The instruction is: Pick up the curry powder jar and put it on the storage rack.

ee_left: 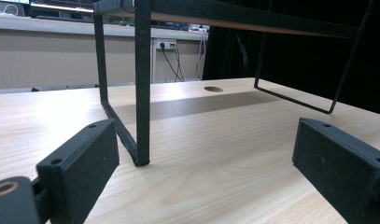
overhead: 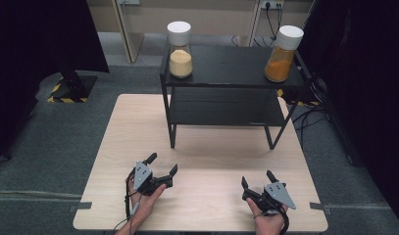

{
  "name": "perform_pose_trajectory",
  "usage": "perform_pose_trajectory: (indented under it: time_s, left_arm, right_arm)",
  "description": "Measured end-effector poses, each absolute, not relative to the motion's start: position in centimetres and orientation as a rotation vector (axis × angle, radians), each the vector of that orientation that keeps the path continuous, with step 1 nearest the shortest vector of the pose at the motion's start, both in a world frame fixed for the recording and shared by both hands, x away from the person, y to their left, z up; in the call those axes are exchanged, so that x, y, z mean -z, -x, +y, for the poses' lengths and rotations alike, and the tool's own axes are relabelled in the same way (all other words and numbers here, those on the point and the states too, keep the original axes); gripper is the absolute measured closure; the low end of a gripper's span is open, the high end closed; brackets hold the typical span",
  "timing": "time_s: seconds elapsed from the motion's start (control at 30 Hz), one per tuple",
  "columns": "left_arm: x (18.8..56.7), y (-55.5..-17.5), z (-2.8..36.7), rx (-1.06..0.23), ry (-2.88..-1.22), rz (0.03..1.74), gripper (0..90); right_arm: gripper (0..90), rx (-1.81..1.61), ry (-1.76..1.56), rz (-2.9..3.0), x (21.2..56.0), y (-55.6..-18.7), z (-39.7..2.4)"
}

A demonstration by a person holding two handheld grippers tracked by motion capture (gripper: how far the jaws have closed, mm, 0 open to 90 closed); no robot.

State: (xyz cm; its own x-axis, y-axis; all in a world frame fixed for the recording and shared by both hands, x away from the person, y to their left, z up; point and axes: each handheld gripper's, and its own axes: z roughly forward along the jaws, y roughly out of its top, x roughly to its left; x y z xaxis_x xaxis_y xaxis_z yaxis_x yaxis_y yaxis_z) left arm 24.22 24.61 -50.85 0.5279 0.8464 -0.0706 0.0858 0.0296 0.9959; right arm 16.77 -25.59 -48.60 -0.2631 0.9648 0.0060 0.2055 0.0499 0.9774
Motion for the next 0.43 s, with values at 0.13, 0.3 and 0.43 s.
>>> perform_pose_trajectory:
  time_s: [0.13, 0.3, 0.43]
  left_arm:
    - [50.85, -24.21, 24.58, -0.718, -1.439, 0.861, 6.6]
    - [50.84, -24.22, 24.56, -0.717, -1.439, 0.862, 6.6]
    - [50.82, -24.24, 24.57, -0.716, -1.439, 0.863, 6.6]
  right_arm:
    - [6.6, -1.278, -1.205, 1.583, 48.57, -16.8, -25.6]
    - [5.4, -1.286, -1.212, 1.576, 48.63, -16.77, -25.69]
    - [4.7, -1.286, -1.215, 1.577, 48.61, -16.73, -25.69]
